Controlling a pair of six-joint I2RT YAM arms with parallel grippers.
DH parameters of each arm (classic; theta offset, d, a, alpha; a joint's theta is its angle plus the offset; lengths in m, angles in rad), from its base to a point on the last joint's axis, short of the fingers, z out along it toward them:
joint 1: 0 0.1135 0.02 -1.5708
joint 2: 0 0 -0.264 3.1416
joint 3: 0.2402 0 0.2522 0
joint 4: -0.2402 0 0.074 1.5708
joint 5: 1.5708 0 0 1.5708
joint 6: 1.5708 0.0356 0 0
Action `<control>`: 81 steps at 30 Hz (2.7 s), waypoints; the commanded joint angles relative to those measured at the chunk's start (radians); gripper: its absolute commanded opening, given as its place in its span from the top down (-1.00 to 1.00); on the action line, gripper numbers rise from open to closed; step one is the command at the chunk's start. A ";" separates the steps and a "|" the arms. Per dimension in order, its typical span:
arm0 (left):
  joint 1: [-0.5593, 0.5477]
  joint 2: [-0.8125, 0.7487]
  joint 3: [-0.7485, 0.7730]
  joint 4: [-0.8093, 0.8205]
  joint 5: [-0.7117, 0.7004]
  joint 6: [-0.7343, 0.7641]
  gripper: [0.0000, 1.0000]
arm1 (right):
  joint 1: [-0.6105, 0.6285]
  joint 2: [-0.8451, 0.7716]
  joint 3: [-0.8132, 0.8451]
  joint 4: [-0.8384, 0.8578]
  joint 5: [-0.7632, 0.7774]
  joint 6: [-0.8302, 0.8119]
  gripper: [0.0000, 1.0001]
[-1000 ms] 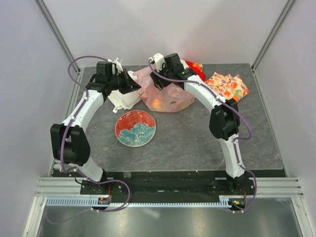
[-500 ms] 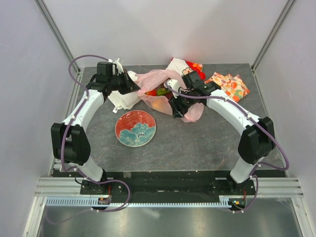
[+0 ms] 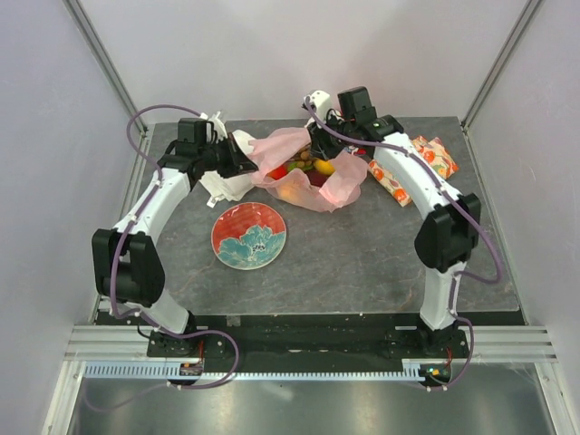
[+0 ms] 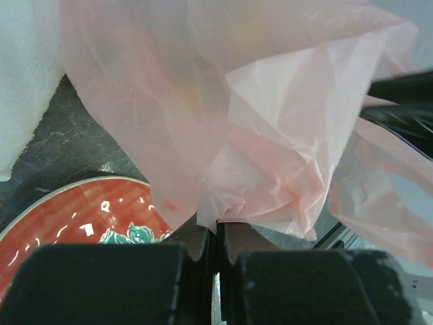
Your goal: Take the fake fruits out of the plastic bag
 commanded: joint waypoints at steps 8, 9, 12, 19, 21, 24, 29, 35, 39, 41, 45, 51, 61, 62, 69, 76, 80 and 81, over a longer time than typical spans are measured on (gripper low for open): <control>0.001 -0.068 0.003 0.047 0.028 0.025 0.97 | -0.006 0.190 0.147 0.051 0.041 0.027 0.49; 0.001 -0.062 0.011 0.053 0.041 0.018 0.97 | -0.005 0.193 0.147 0.052 0.047 0.024 0.48; 0.001 -0.035 0.025 0.084 0.064 -0.012 0.96 | 0.003 0.205 0.156 0.052 0.043 0.018 0.39; -0.007 0.018 0.066 0.094 0.076 -0.040 0.96 | 0.052 0.081 0.089 -0.049 0.035 -0.093 0.33; -0.010 0.013 0.053 0.085 0.071 -0.034 0.97 | 0.063 -0.009 -0.062 -0.093 0.044 -0.140 0.33; -0.007 -0.008 0.019 0.073 0.067 -0.022 0.97 | 0.083 -0.142 -0.320 -0.072 0.087 -0.176 0.32; -0.007 -0.059 -0.023 0.013 0.070 0.040 0.97 | 0.087 -0.207 -0.543 -0.043 0.271 -0.231 0.35; -0.005 -0.154 -0.101 -0.116 0.007 0.161 0.97 | -0.012 -0.313 -0.682 -0.090 0.326 -0.272 0.38; -0.007 -0.225 -0.179 -0.122 -0.050 0.196 0.97 | -0.074 -0.387 -0.739 -0.112 0.368 -0.308 0.38; -0.007 -0.248 -0.181 -0.125 -0.073 0.204 0.97 | -0.092 -0.393 -0.718 -0.118 0.363 -0.318 0.38; -0.007 -0.220 -0.147 -0.085 -0.026 0.161 0.96 | -0.079 -0.370 -0.554 -0.138 0.203 -0.305 0.31; -0.018 -0.168 -0.096 -0.033 0.015 0.114 0.97 | 0.041 -0.266 -0.324 -0.152 0.084 -0.263 0.30; -0.021 -0.136 -0.009 -0.008 0.016 0.072 0.96 | 0.095 -0.111 -0.066 -0.196 0.075 -0.249 0.31; -0.021 -0.136 0.000 -0.007 0.010 0.071 0.96 | 0.095 -0.131 -0.063 -0.219 0.086 -0.271 0.31; -0.021 -0.136 -0.003 0.002 0.021 0.070 0.96 | 0.095 -0.142 0.010 -0.198 0.026 -0.240 0.34; -0.021 -0.160 -0.035 0.004 0.018 0.066 0.96 | 0.098 -0.143 0.031 -0.149 -0.025 -0.191 0.38; -0.021 -0.160 -0.026 0.009 0.025 0.064 0.96 | 0.125 -0.097 -0.011 -0.075 -0.012 -0.185 0.79; -0.021 -0.162 -0.024 0.009 0.025 0.064 0.97 | 0.133 -0.083 -0.003 -0.075 -0.016 -0.185 0.83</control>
